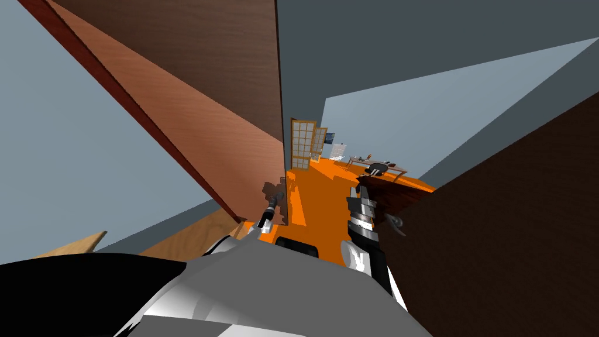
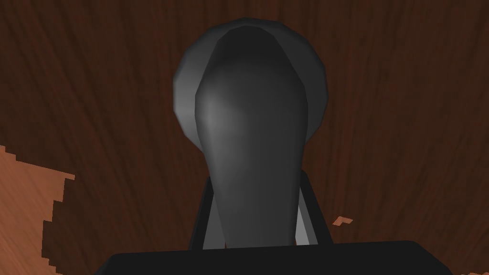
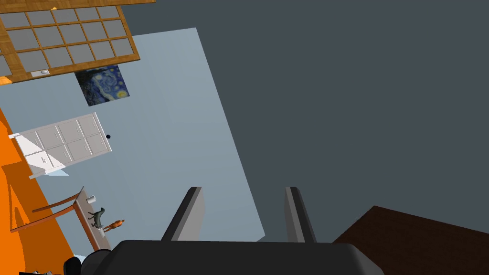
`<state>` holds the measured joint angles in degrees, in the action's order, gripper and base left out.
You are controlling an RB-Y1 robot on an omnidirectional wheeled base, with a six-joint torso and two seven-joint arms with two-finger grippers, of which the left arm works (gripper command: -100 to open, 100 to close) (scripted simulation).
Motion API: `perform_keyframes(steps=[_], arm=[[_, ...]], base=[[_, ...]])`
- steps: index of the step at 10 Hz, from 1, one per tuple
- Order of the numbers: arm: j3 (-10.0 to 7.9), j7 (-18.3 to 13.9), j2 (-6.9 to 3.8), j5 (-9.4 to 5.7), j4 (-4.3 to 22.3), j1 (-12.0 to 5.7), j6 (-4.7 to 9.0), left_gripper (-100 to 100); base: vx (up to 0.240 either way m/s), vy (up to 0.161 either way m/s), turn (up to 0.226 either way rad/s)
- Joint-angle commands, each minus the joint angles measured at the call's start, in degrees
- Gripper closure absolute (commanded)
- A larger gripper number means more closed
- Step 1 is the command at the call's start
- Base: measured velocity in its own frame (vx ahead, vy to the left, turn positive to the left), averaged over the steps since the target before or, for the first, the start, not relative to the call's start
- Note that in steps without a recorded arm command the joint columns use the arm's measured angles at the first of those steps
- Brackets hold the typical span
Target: Push the door open
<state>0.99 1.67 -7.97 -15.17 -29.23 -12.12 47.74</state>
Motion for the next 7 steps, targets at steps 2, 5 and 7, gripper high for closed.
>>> perform_keyframes(steps=[2,5,7], arm=[[-1.34,0.47,-0.50,-0.84,-0.15,-0.11,0.12,100],[-2.73,0.98,-0.85,-1.75,0.10,0.01,0.29,100],[-3.53,1.27,-1.05,-2.27,0.24,0.07,0.39,100]], base=[[0.188,-0.039,0.035],[0.166,-0.031,0.032],[0.180,-0.054,0.048]])
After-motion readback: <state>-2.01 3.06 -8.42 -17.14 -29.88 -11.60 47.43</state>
